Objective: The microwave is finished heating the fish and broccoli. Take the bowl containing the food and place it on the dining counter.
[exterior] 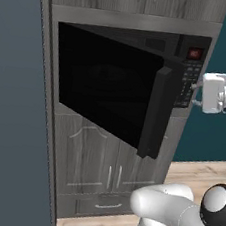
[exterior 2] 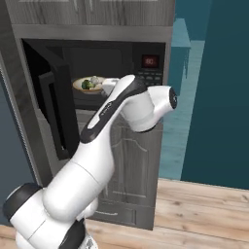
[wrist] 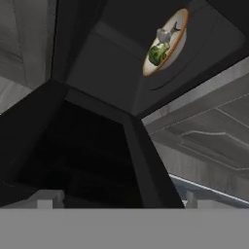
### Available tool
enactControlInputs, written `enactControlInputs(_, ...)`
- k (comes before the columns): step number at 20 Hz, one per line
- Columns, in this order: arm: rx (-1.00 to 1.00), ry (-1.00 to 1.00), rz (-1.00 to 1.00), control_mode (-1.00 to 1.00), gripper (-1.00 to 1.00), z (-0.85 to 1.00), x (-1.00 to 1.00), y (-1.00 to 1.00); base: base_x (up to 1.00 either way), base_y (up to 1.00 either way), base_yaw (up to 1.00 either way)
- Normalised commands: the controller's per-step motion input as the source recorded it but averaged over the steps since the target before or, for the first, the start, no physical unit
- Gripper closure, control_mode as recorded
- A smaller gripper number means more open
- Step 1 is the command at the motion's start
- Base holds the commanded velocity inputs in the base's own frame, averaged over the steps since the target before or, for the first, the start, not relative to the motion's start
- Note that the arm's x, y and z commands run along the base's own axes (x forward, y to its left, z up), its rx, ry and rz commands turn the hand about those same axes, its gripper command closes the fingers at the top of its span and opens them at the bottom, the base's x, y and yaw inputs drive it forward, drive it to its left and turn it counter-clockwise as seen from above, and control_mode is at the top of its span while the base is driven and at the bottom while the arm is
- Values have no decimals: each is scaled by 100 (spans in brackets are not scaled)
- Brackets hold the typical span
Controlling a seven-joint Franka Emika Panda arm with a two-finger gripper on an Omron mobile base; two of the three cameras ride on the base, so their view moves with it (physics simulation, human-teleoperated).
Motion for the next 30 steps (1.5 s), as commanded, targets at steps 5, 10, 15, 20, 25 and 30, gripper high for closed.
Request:
enactControlInputs(5,0,5,2,-100,-100,0,14,77,0,0,0)
enactControlInputs(10,0,1,0,-100,-100,0,0,100,0,0,0)
enactControlInputs(15,1,0,2,-100,-100,0,-2,100,0,0,0)
enactControlInputs(20,1,0,11,-100,-100,0,-28,100,0,0,0)
enactControlInputs(25,0,0,13,-100,-100,0,-38,100,0,0,0)
enactControlInputs(30,0,-2,1,-100,-100,0,-6,100,0,0,0)
